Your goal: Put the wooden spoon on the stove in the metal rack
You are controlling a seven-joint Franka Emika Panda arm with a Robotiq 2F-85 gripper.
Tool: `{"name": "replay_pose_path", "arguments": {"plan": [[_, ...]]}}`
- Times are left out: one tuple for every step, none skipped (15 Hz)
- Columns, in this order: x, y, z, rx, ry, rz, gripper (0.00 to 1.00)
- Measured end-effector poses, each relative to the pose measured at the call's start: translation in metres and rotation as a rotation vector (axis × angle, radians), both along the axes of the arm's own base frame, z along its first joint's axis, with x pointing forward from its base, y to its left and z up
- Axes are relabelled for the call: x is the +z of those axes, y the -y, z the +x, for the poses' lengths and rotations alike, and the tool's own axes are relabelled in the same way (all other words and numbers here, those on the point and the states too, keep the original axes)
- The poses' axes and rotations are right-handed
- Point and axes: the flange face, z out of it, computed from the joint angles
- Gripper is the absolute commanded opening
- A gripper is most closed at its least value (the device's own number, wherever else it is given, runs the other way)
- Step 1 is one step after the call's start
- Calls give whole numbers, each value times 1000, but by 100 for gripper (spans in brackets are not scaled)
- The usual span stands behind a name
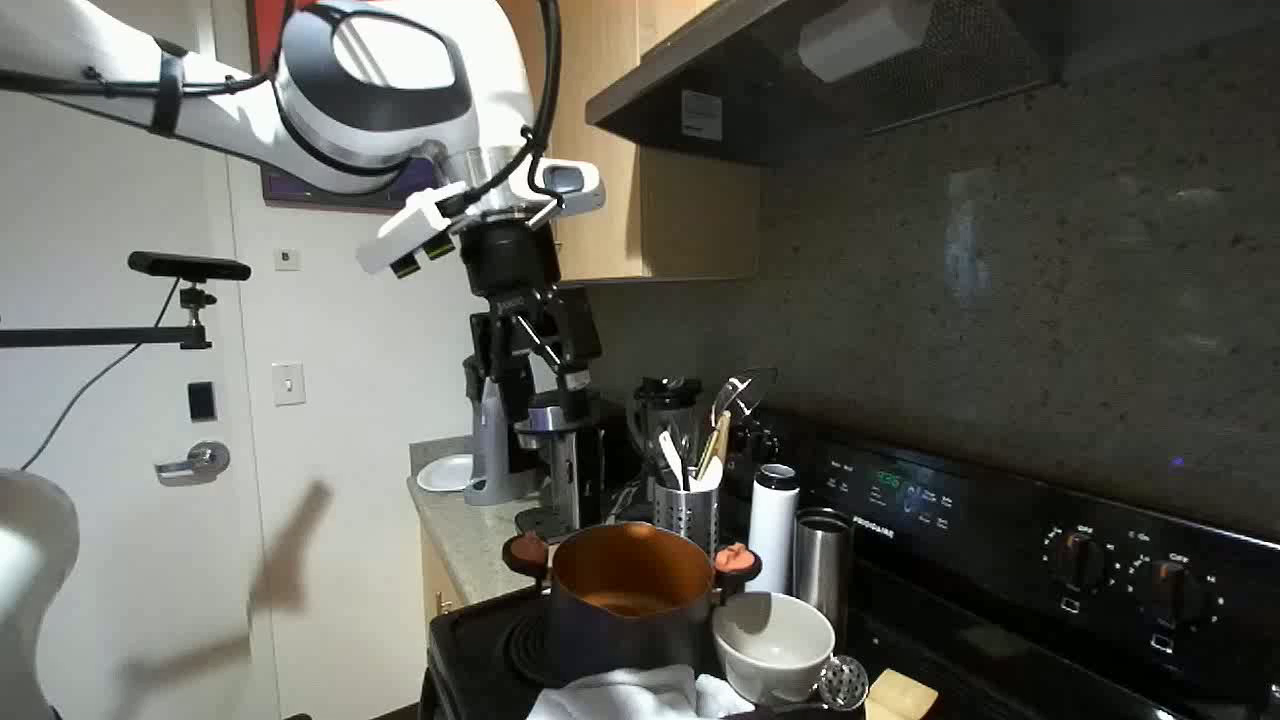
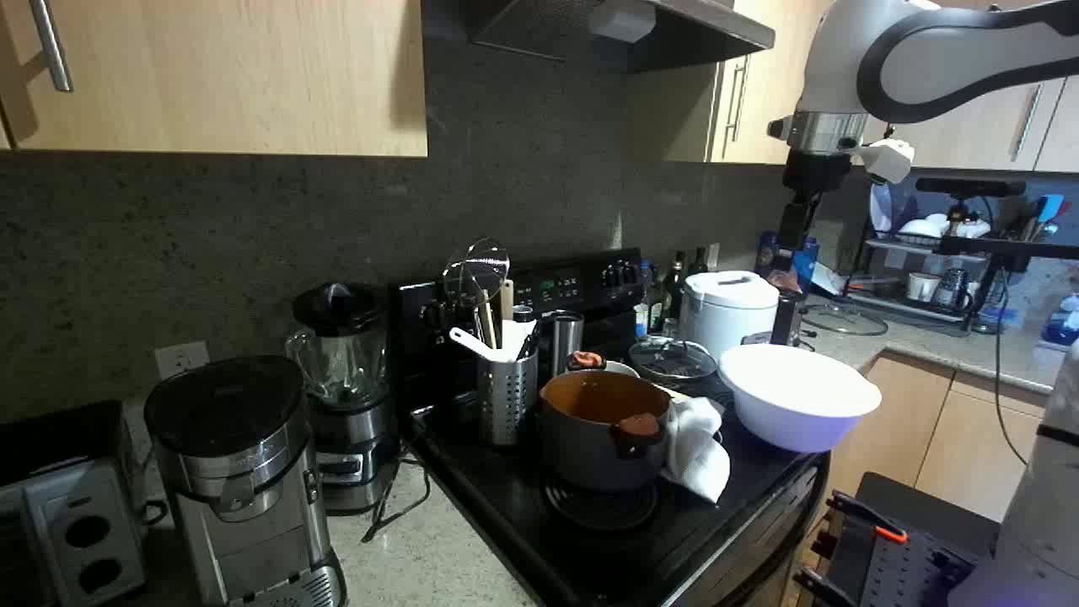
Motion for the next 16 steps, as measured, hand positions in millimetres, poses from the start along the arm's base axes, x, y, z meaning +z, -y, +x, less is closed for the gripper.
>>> {"name": "replay_pose_path", "arguments": {"plan": [[0,0,0,0,0,0,100],[0,0,0,0,0,0,100],[0,0,0,0,0,0,100],[-1,0,1,2,-1,1,100],[-2,-1,2,4,-3,1,100],[-4,-1,5,8,-2,2,100],[-8,-2,11,13,-2,4,100],[-12,-2,19,17,1,5,100],[-17,0,29,19,4,7,100],[-22,2,40,20,7,10,100],[-28,5,53,19,9,14,100],[-34,8,66,17,8,17,100],[-41,12,79,14,5,19,100],[-48,16,93,11,3,21,100],[-55,19,106,9,1,22,100],[-62,23,119,7,-2,23,100]]}}
